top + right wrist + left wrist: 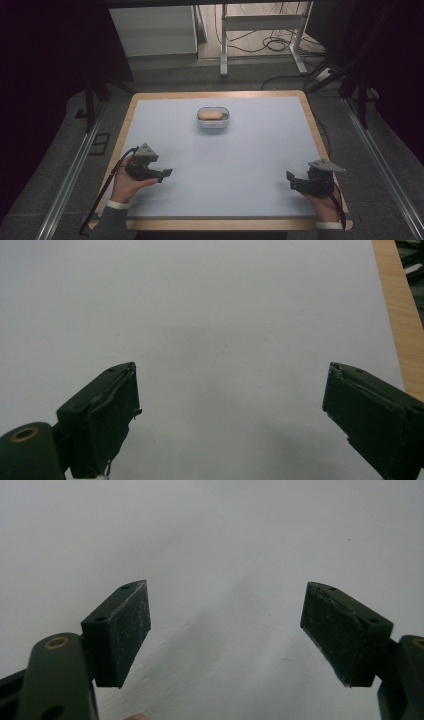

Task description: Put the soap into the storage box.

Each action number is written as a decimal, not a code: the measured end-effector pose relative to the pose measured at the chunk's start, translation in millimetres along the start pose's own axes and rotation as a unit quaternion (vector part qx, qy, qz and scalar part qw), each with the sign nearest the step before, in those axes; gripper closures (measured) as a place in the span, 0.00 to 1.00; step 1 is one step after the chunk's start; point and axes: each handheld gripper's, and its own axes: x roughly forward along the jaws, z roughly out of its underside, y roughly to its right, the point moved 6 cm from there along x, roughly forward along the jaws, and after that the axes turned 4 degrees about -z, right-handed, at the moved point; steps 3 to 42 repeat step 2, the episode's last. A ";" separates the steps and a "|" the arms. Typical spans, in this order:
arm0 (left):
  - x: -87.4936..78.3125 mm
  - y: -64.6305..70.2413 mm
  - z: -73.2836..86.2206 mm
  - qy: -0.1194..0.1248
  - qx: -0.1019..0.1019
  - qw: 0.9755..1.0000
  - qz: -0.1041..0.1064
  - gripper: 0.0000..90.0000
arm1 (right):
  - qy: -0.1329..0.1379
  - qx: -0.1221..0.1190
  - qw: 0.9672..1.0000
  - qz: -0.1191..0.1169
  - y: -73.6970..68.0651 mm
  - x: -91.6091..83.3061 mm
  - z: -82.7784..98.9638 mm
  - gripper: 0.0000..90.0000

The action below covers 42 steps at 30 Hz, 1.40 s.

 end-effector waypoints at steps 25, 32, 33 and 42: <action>0.2 0.5 0.0 0.000 -0.001 1.000 0.001 0.22 | 0.003 0.000 1.000 -0.001 -0.5 -0.3 -0.7 0.09; 0.2 0.5 0.0 0.000 -0.001 1.000 0.001 0.22 | 0.003 0.000 1.000 -0.001 -0.5 -0.3 -0.7 0.09; 0.2 0.5 0.0 0.000 -0.001 1.000 0.001 0.22 | 0.003 0.000 1.000 -0.001 -0.5 -0.3 -0.7 0.09; 0.2 0.5 0.0 0.000 -0.001 1.000 0.001 0.22 | 0.003 0.000 1.000 -0.001 -0.5 -0.3 -0.7 0.09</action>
